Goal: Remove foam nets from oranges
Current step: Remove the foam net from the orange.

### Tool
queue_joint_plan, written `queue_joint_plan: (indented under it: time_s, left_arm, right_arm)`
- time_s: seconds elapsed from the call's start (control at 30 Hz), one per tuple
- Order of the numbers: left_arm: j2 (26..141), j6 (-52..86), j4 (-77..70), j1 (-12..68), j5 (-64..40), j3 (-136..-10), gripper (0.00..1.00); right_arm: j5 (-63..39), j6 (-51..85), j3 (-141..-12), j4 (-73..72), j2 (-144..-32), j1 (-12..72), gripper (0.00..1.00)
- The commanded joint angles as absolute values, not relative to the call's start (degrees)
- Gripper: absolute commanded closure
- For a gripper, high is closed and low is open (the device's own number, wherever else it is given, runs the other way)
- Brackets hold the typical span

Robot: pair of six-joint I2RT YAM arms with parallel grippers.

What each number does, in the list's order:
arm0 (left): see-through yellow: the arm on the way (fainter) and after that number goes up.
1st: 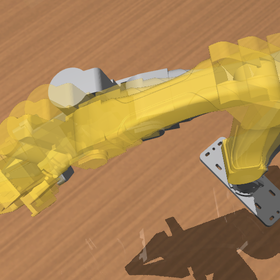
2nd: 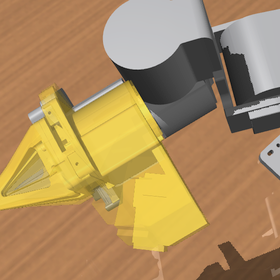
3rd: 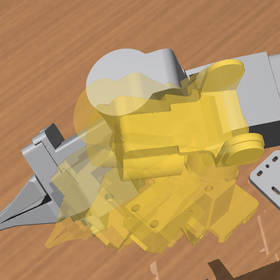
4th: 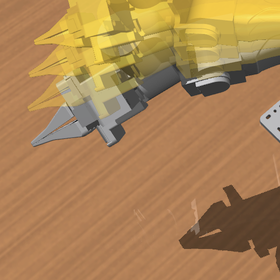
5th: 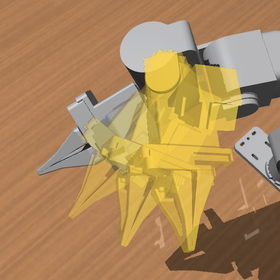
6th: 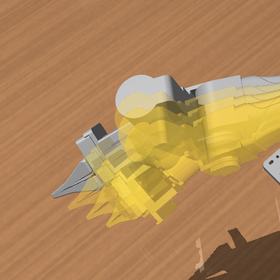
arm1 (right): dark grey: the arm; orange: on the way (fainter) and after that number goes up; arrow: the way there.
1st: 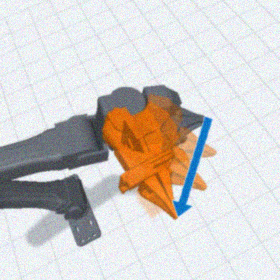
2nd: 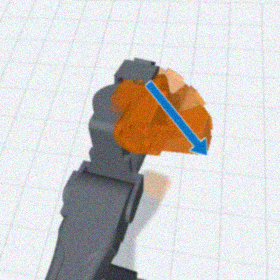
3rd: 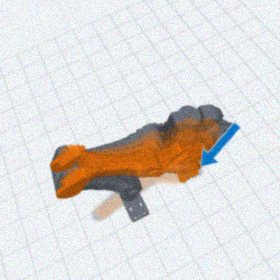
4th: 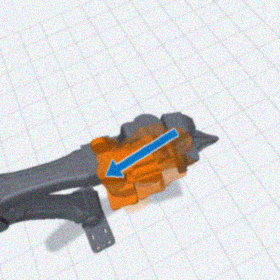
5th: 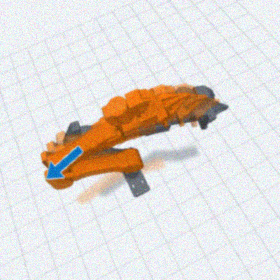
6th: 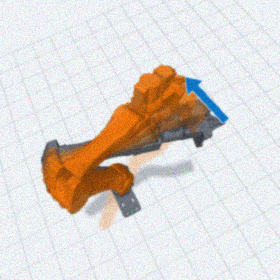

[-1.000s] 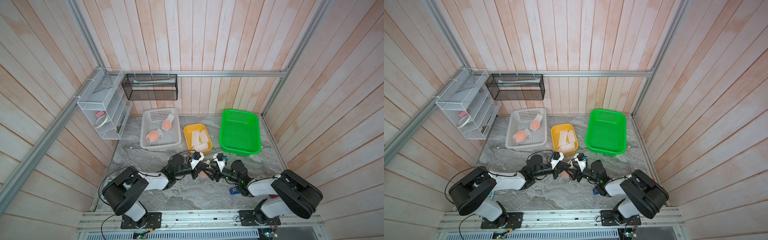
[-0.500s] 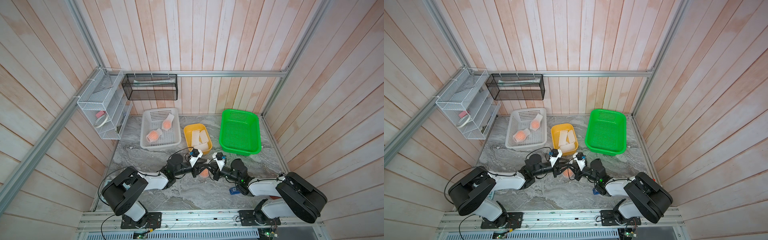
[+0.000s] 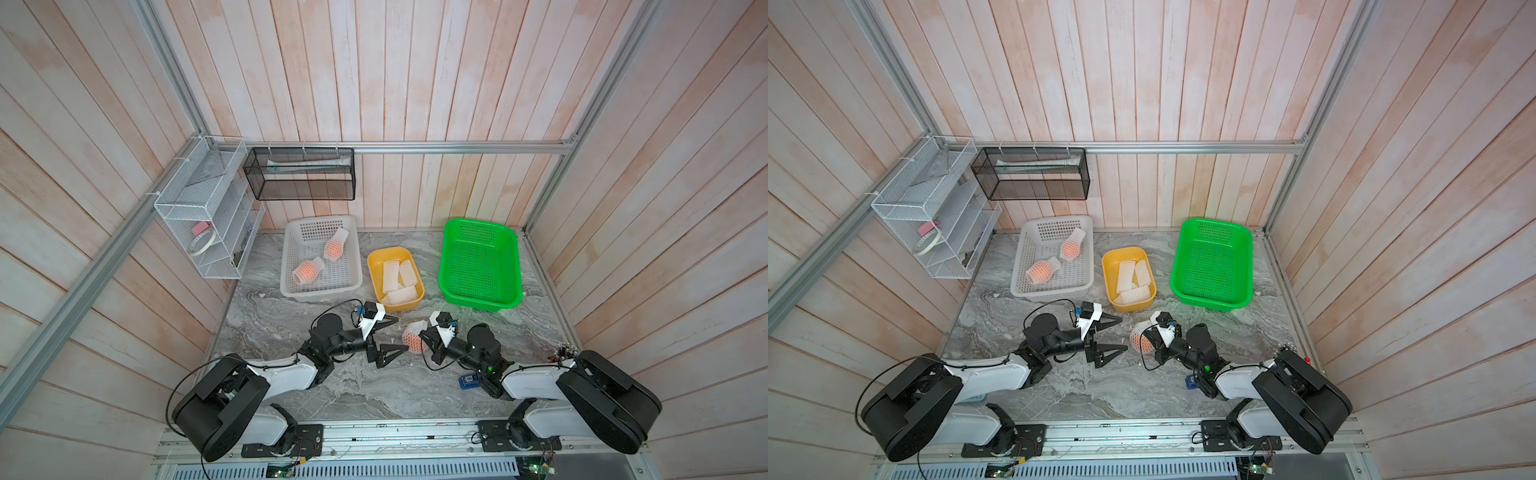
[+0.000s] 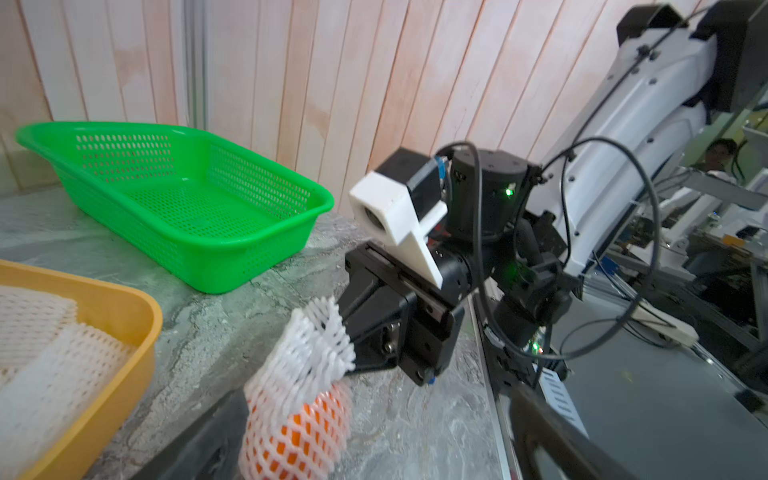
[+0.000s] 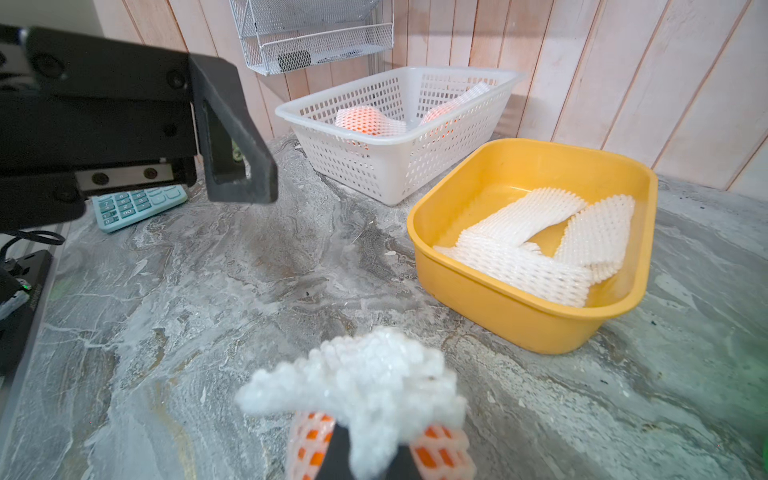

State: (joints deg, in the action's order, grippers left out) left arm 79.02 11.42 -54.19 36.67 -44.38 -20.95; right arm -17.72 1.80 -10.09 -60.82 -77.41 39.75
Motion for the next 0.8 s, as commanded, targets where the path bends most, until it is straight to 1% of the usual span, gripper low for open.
queue_joint_plan:
  time_s: [0.0,0.13,0.27,0.5,0.77]
  left_arm:
    - [81.34,6.57,-48.02,36.38,-49.8,-22.13,0.01]
    - [84.74,4.77,-45.92,35.83,-49.39,-23.13,0.01]
    - [86.99,5.98,-48.76,34.28,-48.98,-23.85,0.01]
    - [89.25,4.88,-49.13,34.01,-48.6,-25.64,0.01]
    - [94.56,4.79,-51.38,33.92,-49.97,-27.88,0.02]
  right_arm:
    - [-19.87,-0.43,-10.02,-64.51,-76.12,39.84,1.0]
    - [-24.11,-1.64,-10.19,-64.79,-75.85,39.82,1.0]
    - [-26.43,-1.54,-10.01,-64.87,-75.5,39.95,1.0]
    - [-31.42,-0.39,-10.61,-64.43,-74.89,39.99,1.0]
    - [-34.36,-0.03,-11.14,-64.06,-74.36,40.07,1.0]
